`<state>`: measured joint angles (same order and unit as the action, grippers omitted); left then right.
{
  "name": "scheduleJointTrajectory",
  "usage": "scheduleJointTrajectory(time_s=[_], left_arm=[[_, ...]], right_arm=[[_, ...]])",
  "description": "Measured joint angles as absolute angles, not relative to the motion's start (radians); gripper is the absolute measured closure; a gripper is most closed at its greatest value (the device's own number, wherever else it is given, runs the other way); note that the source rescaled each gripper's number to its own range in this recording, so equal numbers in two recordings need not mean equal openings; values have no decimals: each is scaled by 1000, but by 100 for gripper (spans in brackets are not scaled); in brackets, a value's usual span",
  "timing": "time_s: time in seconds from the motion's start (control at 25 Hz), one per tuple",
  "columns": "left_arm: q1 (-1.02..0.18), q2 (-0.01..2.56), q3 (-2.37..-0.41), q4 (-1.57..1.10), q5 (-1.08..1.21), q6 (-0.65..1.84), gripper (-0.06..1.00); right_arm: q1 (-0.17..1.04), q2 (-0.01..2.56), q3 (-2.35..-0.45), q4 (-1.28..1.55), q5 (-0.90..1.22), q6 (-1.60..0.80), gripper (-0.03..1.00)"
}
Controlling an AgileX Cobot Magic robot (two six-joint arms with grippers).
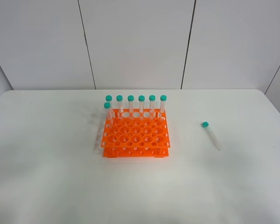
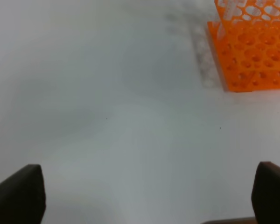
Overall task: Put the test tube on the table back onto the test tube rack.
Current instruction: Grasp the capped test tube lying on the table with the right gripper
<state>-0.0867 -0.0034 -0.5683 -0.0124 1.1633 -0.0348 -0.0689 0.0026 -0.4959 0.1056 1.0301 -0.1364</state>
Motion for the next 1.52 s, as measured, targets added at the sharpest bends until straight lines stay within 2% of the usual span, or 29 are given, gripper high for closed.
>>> scheduleJointTrajectory(time_s=[1.52], left_arm=[[-87, -3, -568, -12, 1163, -35, -6]], right_arm=[[-69, 3, -496, 106, 1030, -136, -3]])
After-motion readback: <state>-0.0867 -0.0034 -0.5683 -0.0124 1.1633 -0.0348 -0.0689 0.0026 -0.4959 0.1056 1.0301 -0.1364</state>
